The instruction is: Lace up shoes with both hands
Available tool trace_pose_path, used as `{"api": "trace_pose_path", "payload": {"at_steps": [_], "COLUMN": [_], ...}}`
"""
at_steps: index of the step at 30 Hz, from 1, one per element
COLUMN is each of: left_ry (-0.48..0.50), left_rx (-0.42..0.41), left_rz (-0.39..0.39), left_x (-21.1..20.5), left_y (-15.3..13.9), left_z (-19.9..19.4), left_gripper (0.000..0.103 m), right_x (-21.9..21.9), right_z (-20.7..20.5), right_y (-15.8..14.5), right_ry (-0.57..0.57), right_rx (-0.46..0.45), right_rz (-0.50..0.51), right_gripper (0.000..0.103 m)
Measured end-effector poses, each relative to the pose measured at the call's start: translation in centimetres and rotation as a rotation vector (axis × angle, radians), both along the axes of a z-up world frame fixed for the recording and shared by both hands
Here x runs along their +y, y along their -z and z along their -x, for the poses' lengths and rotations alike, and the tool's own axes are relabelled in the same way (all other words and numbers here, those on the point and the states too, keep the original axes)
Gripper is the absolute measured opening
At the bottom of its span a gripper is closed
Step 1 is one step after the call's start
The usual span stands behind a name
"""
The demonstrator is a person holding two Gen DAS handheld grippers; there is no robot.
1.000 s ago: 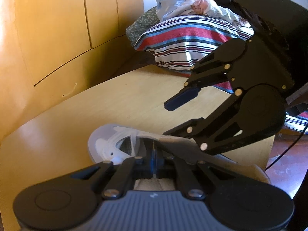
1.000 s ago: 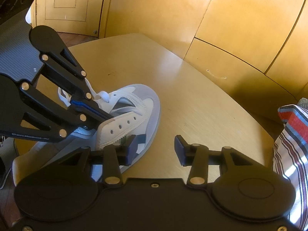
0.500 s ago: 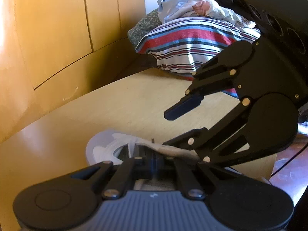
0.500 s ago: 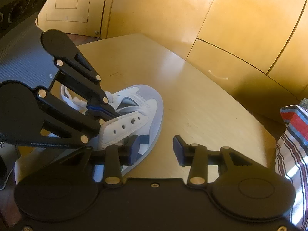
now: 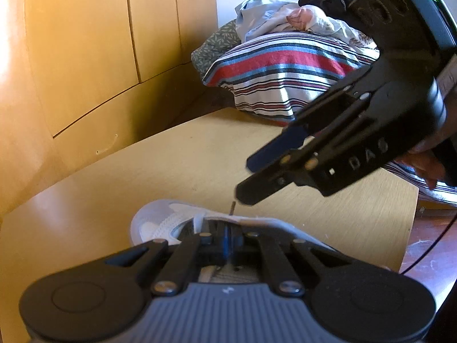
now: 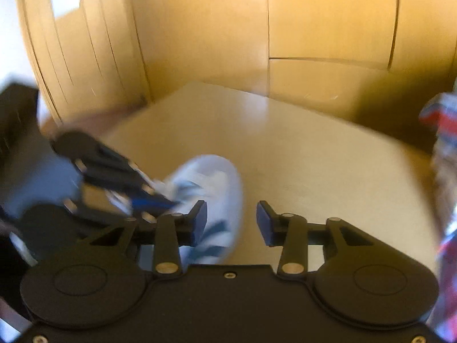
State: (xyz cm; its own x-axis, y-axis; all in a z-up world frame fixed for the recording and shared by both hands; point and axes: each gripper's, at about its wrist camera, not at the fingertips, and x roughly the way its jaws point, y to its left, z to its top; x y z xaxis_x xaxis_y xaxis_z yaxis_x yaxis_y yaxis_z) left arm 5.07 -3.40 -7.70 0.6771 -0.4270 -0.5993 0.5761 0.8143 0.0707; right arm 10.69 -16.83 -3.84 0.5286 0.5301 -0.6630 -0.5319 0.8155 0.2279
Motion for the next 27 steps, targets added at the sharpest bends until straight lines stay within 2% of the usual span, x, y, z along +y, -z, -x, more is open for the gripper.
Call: {"api": "trace_pose_path", "payload": {"at_steps": [3, 5, 12, 15, 17, 18, 19, 20, 21, 23, 26, 27], "left_ry": [0.0, 0.001, 0.0, -0.001, -0.003, -0.011, -0.019, -0.029, -0.034, -0.053, -0.029, -0.022], "left_rx": [0.001, 0.0, 0.002, 0.005, 0.006, 0.003, -0.007, -0.038, -0.072, -0.106, -0.098, -0.093], "left_rz": [-0.001, -0.002, -0.008, -0.016, -0.021, -0.024, -0.038, -0.073, -0.102, -0.125, -0.11, -0.116], "left_x": [0.0, 0.0, -0.2, -0.3, -0.3, -0.3, -0.4, -0.6, -0.7, -0.7, -0.8, -0.9], "left_y": [0.0, 0.0, -0.1, -0.1, -0.2, -0.3, -0.4, -0.6, -0.9, -1.4, -2.0, -2.0], "left_z": [0.0, 0.1, 0.1, 0.1, 0.1, 0.2, 0.4, 0.8, 1.4, 2.3, 3.9, 4.3], "left_gripper": [0.002, 0.002, 0.002, 0.002, 0.005, 0.011, 0.022, 0.026, 0.037, 0.04, 0.041, 0.043], "right_x": [-1.9, -2.9, -6.5, -8.4, -9.7, -10.7, -11.5, -11.7, -12.9, -15.3, -19.0, -20.9], "right_z": [-1.0, -1.4, -2.5, -2.5, -2.7, -2.7, -2.7, -2.7, -2.6, -2.3, -1.9, -1.5], "right_y": [0.6, 1.1, 3.0, 3.9, 4.7, 4.9, 4.8, 4.6, 3.9, 2.6, 1.0, 0.0], "right_ry": [0.056, 0.083, 0.144, 0.173, 0.205, 0.229, 0.246, 0.253, 0.276, 0.33, 0.414, 0.462], "right_rx": [0.081, 0.114, 0.189, 0.229, 0.258, 0.257, 0.244, 0.233, 0.188, 0.109, 0.004, -0.062], "right_rz": [-0.134, -0.17, -0.282, -0.374, -0.434, -0.463, -0.474, -0.474, -0.468, -0.472, -0.485, -0.472], "right_gripper": [0.032, 0.022, 0.008, 0.005, 0.004, 0.004, 0.004, 0.003, 0.003, 0.003, 0.003, 0.003]}}
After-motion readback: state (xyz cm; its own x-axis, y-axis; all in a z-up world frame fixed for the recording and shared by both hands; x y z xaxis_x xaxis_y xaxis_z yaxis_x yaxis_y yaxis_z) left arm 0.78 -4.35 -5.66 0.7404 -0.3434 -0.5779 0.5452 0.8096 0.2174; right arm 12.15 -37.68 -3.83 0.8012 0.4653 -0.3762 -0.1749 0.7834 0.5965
